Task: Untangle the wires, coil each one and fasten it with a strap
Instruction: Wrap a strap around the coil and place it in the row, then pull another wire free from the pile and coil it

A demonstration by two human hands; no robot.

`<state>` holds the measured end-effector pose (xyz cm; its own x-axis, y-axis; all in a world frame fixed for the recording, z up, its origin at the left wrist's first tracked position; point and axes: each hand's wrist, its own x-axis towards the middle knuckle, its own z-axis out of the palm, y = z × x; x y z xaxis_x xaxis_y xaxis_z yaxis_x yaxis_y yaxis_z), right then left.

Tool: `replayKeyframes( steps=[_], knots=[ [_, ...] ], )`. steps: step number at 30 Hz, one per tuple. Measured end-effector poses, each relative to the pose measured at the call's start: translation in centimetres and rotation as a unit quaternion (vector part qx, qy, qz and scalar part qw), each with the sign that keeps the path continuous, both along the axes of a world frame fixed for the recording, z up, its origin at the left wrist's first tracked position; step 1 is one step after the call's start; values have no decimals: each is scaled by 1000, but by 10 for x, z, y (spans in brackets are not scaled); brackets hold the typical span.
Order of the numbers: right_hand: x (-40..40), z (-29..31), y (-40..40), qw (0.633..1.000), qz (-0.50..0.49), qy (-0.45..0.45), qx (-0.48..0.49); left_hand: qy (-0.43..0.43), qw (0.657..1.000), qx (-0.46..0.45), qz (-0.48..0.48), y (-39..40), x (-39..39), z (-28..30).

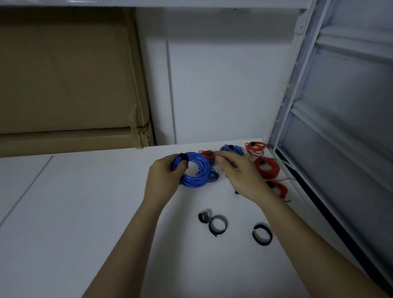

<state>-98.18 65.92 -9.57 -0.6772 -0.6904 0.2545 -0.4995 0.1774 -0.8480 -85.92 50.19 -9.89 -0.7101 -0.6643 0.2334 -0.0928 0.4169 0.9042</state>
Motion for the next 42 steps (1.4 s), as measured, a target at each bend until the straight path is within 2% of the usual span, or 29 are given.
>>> replayKeyframes(
  steps=[5, 10, 16, 21, 23, 26, 30, 33, 37, 42],
  knots=[
    [-29, -5, -6, 994, -26, 71, 84, -39, 997, 48, 37, -52, -23, -14],
    [-39, -6, -10, 989, -49, 78, 112, -94, 991, 57, 80, -81, -55, -29],
    [-42, 2, -5, 991, -87, 93, 28, -188, 979, -8, 75, -87, -81, -40],
    [-49, -1, 2, 992, -92, 67, 50, -143, 985, -49, 79, -81, -75, -37],
    [-49, -4, 4, 991, -95, 65, 66, -167, 981, -90, 46, -77, -70, -37],
    [-46, -7, 6, 991, -90, 63, 82, -245, 956, -164, -2, -72, -67, -34],
    [-38, -2, 5, 986, -89, 90, 105, -280, 946, -166, 10, -62, -64, -17],
    [-29, 9, -9, 977, -76, 166, 111, -265, 935, -229, 53, -54, -43, -3],
    [-7, 20, -54, 950, -14, 286, 122, -278, 890, -339, 129, -68, 19, 16],
    [51, 24, -147, 928, 117, 330, 128, -365, 828, -335, 263, -102, 138, 31]
  ],
)
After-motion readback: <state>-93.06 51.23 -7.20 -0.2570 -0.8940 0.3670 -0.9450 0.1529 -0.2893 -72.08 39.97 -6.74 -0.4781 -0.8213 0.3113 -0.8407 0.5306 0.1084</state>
